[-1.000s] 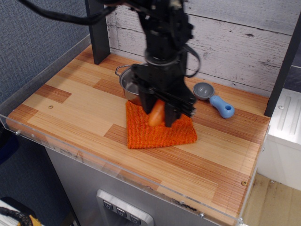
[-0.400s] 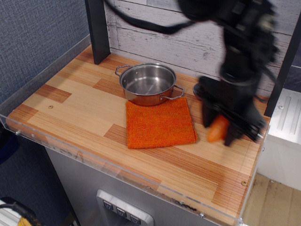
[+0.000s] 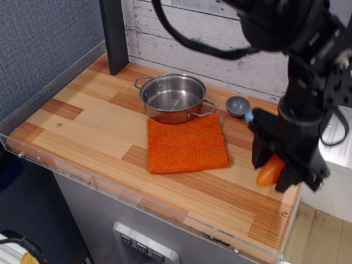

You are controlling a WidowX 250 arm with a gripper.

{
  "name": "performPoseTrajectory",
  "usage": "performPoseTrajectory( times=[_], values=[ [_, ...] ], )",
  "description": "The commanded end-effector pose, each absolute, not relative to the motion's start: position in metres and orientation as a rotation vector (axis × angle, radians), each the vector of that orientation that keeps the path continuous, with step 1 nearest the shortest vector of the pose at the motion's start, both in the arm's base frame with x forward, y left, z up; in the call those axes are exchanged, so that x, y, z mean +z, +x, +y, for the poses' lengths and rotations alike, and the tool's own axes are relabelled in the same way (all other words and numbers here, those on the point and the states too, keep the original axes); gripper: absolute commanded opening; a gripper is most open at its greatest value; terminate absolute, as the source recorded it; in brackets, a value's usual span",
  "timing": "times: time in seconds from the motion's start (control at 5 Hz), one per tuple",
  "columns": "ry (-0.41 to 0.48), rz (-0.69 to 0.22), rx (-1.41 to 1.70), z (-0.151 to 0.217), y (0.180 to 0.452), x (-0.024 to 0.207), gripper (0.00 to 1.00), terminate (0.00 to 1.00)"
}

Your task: Move orange vegetable to right lower corner

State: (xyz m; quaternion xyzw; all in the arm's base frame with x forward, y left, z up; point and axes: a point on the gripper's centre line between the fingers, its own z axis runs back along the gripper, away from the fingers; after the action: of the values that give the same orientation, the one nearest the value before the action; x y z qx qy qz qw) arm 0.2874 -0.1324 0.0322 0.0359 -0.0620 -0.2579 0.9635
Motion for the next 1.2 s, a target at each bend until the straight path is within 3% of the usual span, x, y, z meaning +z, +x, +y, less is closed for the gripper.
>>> performPoseTrajectory(
  times=[0.0, 0.2, 0.4, 1.0],
  values=[
    [0.062, -0.09, -0.509, -0.125, 0.268, 0.014, 0.0, 0.0],
    [0.048, -0.061, -0.509, -0.125, 0.265, 0.001, 0.0, 0.0],
    [0.056, -0.036, -0.467, -0.126, 0.268, 0.001, 1.0, 0.0],
    [0.028, -0.038, -0.447, -0.126, 0.268, 0.011, 1.0, 0.0]
  ],
)
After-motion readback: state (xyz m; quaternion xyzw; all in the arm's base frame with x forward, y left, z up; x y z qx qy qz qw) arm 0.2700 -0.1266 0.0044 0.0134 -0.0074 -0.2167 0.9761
